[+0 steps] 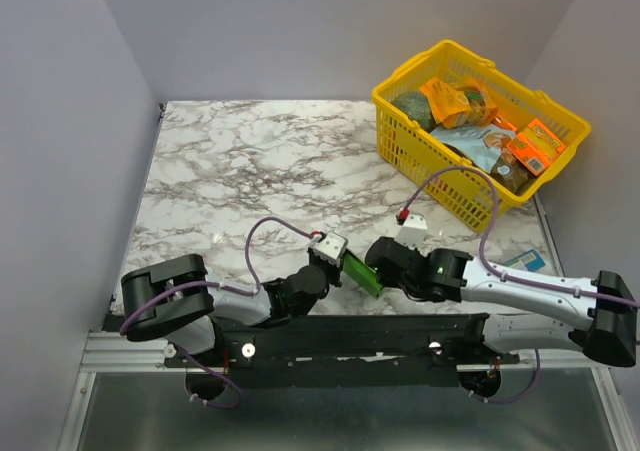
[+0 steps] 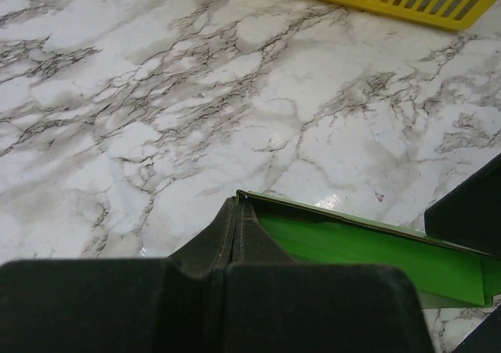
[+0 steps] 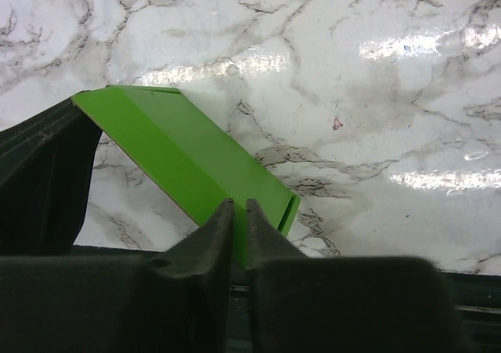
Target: Fold the paper box
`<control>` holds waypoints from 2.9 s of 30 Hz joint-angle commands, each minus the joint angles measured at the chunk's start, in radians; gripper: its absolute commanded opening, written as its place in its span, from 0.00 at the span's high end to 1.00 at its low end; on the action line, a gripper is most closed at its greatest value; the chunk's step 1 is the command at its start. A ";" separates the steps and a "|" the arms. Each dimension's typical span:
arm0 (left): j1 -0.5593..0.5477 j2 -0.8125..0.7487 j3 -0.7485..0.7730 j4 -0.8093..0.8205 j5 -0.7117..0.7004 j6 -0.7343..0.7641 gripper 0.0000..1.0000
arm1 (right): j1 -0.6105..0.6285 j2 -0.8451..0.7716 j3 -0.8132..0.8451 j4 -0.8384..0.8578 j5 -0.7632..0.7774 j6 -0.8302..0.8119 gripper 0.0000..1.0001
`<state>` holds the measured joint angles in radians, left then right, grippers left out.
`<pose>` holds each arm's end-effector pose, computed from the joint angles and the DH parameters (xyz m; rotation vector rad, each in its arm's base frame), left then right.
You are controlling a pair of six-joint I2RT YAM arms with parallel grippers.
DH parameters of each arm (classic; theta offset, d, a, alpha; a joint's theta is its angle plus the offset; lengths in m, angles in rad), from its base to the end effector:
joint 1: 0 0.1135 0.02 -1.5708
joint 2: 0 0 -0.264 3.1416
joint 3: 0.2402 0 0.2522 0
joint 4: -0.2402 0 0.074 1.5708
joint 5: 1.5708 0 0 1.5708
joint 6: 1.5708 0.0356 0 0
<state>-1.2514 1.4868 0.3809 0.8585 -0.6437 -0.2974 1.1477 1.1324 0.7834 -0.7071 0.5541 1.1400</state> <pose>0.1021 -0.2408 0.1594 0.3978 1.7546 -0.5333 0.1033 0.1838 0.2344 0.1717 2.4193 0.2946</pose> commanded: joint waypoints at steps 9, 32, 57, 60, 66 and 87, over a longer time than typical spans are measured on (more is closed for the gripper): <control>-0.019 0.063 -0.128 -0.098 0.199 0.084 1.00 | -0.037 -0.243 -0.038 0.052 -0.095 -0.388 0.31; -0.020 0.059 -0.050 -0.260 0.272 0.026 1.00 | 0.285 0.142 0.056 -0.070 0.318 -0.381 0.15; 0.015 0.047 -0.036 -0.297 0.374 -0.002 1.00 | 0.446 0.413 0.218 -0.426 0.454 0.009 0.42; 0.018 0.040 -0.030 -0.311 0.381 -0.008 1.00 | 0.446 0.464 0.258 -0.494 0.451 0.050 0.44; 0.020 0.020 -0.034 -0.325 0.378 -0.016 1.00 | 0.446 0.475 0.251 -0.470 0.425 0.040 0.52; 0.018 -0.270 -0.105 -0.384 0.427 0.007 0.49 | 0.426 0.497 0.243 -0.474 0.395 0.075 0.66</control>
<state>-1.2190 1.2549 0.3019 0.5564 -0.2779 -0.3187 1.5951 1.6428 1.0550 -1.2205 0.9611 1.1790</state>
